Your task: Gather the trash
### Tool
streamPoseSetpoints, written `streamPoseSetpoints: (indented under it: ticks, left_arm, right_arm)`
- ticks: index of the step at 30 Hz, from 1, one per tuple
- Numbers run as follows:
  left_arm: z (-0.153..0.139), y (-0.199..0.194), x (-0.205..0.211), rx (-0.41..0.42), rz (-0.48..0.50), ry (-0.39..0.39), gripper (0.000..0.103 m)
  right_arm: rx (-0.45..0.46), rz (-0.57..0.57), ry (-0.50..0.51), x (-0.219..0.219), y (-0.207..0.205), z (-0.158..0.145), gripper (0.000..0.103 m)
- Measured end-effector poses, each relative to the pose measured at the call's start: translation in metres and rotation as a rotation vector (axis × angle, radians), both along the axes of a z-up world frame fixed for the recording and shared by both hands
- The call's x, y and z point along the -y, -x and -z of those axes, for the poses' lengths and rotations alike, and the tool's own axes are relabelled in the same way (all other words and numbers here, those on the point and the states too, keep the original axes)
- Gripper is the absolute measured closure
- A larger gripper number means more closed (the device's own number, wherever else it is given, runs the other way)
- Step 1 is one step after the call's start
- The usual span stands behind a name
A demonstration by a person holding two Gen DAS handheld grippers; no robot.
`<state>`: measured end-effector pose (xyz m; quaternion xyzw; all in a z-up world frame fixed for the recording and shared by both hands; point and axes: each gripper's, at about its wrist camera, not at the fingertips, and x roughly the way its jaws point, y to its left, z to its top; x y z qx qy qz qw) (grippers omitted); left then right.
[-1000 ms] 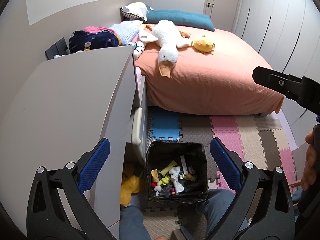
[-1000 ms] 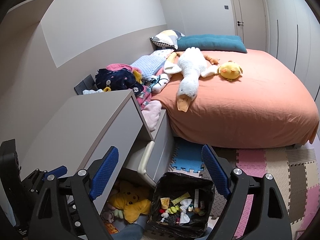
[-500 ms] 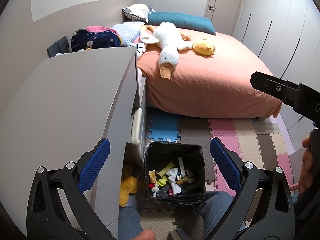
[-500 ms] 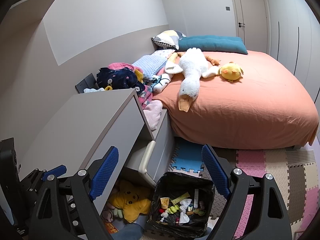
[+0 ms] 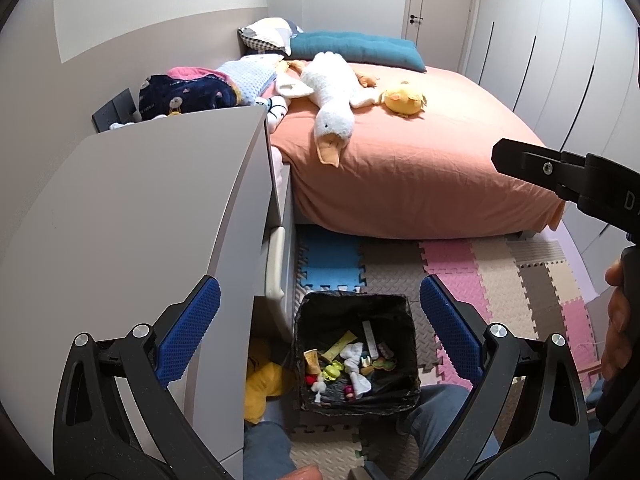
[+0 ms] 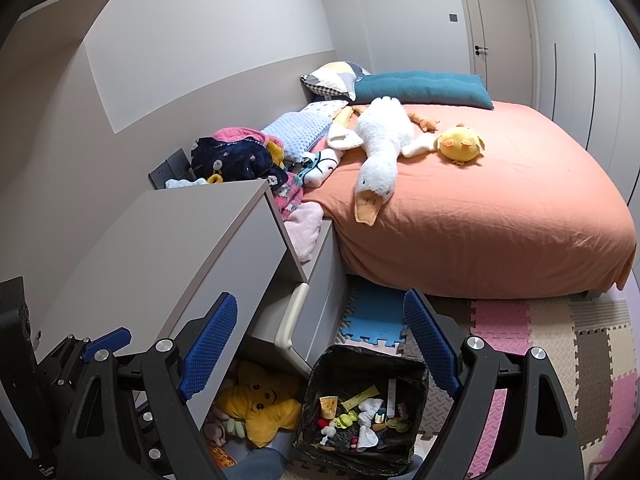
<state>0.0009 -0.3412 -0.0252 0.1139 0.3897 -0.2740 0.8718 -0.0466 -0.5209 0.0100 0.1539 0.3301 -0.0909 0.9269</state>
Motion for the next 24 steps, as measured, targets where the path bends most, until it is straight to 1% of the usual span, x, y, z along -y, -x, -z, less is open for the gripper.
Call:
streamPoseSetpoints:
  ticks: [13,24]
  left_arm:
    - [0.0003,0.0051,0.0032,0.012,0.006,-0.027,0.006]
    - [0.0013,0.0056,0.0029,0.007,0.007,-0.023,0.006]
  right_arm:
    - [-0.002,-0.003,-0.003,0.0021,0.0025,-0.0002,0.017]
    - [-0.004,-0.002,-0.003,0.0021,0.0026,-0.0008,0.017]
